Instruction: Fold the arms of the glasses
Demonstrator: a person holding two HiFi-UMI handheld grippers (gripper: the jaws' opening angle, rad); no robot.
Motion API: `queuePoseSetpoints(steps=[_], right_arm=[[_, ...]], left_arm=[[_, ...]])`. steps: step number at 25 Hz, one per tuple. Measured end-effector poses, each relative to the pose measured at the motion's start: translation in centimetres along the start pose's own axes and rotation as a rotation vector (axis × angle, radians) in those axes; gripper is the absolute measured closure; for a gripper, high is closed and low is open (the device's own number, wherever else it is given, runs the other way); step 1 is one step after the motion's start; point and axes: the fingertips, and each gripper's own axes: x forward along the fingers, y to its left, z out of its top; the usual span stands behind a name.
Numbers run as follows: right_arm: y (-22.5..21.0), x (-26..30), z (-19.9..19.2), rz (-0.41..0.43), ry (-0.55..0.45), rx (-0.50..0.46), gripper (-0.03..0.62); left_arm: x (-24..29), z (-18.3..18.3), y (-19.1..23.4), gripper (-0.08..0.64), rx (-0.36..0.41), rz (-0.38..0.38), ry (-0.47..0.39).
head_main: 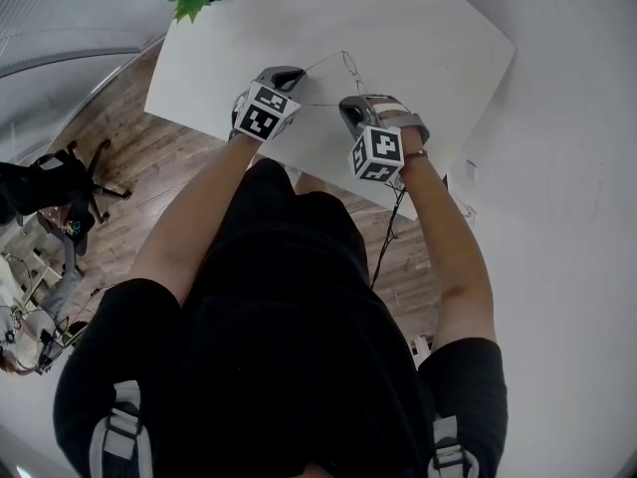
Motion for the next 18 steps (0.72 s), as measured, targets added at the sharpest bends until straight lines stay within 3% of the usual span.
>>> queuePoseSetpoints(steps=[18], right_arm=[[-4.5, 0.9, -2.5, -0.219, 0.079, 0.285, 0.581]], left_arm=[[-1.2, -0.1, -0.8, 0.546, -0.064, -0.001, -0.020]])
